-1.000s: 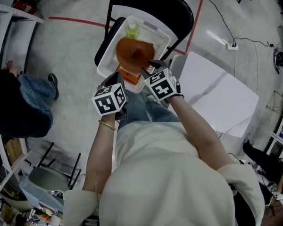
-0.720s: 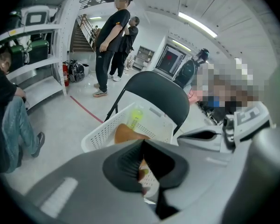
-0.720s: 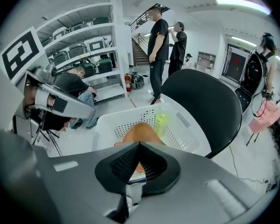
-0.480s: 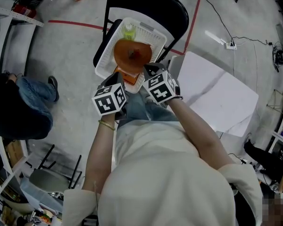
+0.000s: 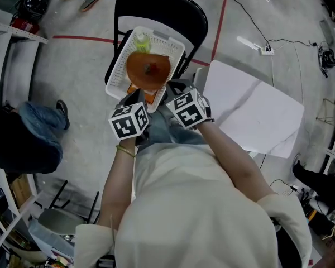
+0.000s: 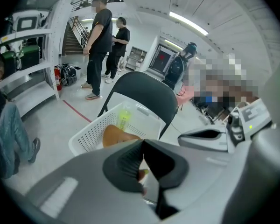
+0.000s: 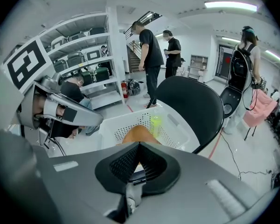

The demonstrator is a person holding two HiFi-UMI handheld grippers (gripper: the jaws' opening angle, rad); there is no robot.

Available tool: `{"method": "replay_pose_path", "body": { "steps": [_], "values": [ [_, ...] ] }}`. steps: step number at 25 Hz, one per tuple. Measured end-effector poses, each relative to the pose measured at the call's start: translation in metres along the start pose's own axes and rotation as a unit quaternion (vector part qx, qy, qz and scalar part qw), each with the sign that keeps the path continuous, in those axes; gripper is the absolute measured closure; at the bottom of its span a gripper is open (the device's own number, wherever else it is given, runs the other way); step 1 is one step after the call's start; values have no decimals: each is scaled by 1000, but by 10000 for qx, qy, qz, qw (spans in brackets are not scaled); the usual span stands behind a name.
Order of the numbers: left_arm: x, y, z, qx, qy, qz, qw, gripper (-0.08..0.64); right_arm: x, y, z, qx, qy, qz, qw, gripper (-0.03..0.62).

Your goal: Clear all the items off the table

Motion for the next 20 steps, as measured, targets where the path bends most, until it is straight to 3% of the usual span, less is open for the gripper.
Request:
{"method": "replay_pose_path", "body": {
  "steps": [20],
  "values": [
    [1, 129, 29, 649, 42, 468, 9968, 551, -110, 58, 76, 628, 447, 506, 9957, 594]
  ]
}}
Point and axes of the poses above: the fingertips, and each gripper's own axes: x forward along the fingers, y to its right, z out of its underside, the point moved 10 cm from there along -x, backward along the fingers, and after that the axes turned 4 degrees about z, right-handed, at the moved point
